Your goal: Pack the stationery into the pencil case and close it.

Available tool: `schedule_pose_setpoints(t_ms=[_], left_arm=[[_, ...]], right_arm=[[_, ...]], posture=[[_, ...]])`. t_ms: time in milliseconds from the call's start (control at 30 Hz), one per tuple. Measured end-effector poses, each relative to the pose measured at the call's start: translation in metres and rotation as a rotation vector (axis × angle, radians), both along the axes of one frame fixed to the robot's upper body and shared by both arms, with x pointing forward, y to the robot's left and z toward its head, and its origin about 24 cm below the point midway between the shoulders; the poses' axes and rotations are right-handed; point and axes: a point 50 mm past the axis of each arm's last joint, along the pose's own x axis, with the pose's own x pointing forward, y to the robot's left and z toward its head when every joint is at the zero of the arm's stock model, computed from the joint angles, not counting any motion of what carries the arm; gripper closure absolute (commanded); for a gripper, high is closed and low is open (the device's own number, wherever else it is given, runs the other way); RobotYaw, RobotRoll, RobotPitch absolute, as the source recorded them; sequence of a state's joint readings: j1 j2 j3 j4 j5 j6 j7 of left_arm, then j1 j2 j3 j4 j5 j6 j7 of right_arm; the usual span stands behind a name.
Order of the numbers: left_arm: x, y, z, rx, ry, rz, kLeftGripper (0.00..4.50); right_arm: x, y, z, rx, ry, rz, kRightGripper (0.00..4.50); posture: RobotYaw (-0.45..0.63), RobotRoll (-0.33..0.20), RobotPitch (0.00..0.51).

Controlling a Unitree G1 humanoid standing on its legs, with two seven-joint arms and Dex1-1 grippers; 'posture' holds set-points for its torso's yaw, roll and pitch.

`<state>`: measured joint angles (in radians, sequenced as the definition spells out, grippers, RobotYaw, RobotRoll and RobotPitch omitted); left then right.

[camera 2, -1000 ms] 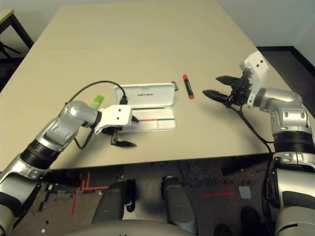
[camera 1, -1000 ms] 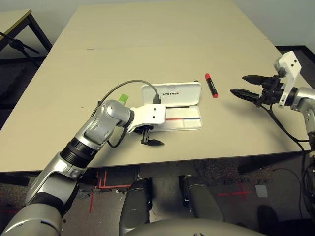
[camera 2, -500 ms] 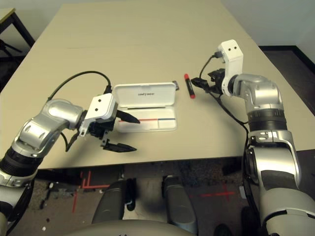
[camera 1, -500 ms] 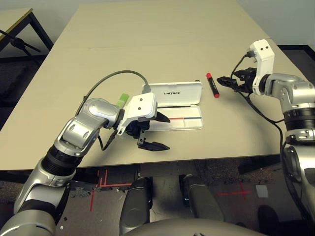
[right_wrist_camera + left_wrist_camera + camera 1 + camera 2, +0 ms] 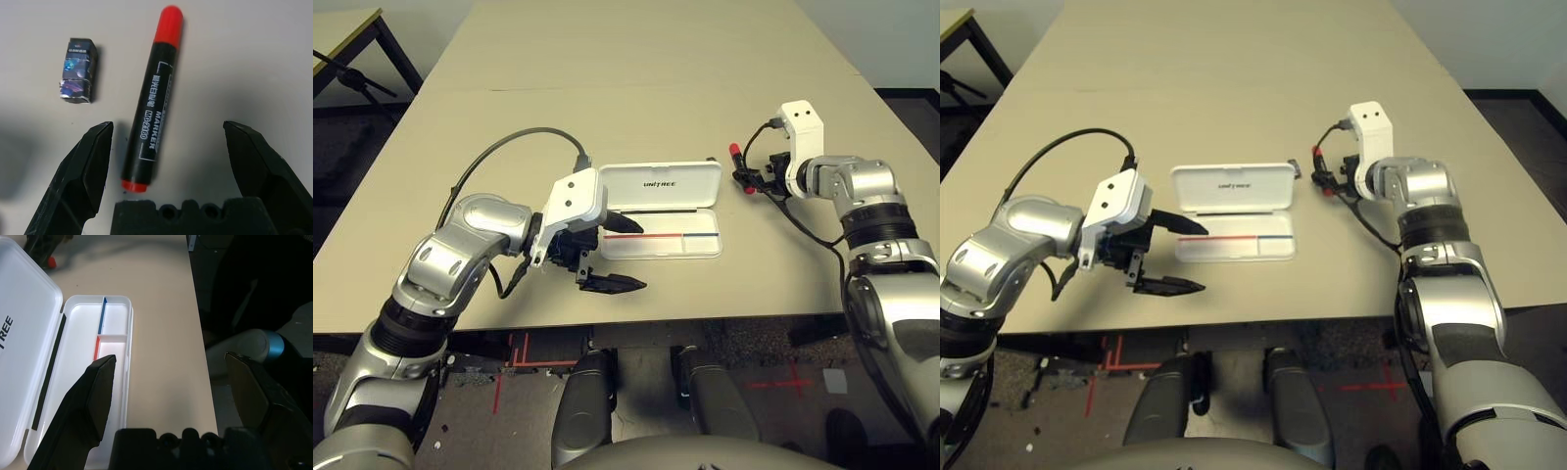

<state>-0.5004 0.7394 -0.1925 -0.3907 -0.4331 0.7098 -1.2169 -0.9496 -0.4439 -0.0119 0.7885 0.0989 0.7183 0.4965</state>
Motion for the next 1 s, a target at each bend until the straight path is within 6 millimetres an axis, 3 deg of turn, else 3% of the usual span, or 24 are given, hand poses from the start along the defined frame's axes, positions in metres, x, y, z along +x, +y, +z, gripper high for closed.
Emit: schedule_pose_setpoints(t_ms=[133,233,300,567,600,800,1000], left_arm=[[0.0,0.001,0.001,0.005,-0.004,0.005,0.04],[0.001,0.001,0.002,0.001,-0.006,0.006,0.0],[0.001,0.001,0.003,0.0,-0.008,0.005,0.0],[0.001,0.001,0.003,0.001,-0.01,0.015,0.0],[0.002,0.001,0.004,0.001,-0.012,0.015,0.0],[0.004,0.001,0.006,0.002,-0.02,0.017,0.0],[0.009,0.005,0.005,-0.001,-0.018,0.034,0.0]], right_arm=[[0.002,0.004,-0.001,-0.004,-0.014,-0.006,0.0],[0.004,0.008,-0.003,-0.001,-0.021,-0.019,0.33],[0.005,0.007,-0.004,-0.007,-0.023,-0.032,0.83],[0.004,0.003,-0.002,-0.005,-0.029,-0.039,3.82],[0.004,0.003,-0.001,-0.008,-0.032,-0.033,3.96],[-0.005,-0.002,0.002,-0.02,-0.057,0.021,3.95],[-0.026,-0.023,0.007,-0.037,-0.079,0.113,3.95]], posture=[[0.01,0.0,0.189],[0.01,0.0,0.191],[0.02,0.0,0.195],[0.0,0.0,0.197],[0.0,0.0,0.197],[-0.02,0.0,0.194],[-0.04,0.0,0.188]])
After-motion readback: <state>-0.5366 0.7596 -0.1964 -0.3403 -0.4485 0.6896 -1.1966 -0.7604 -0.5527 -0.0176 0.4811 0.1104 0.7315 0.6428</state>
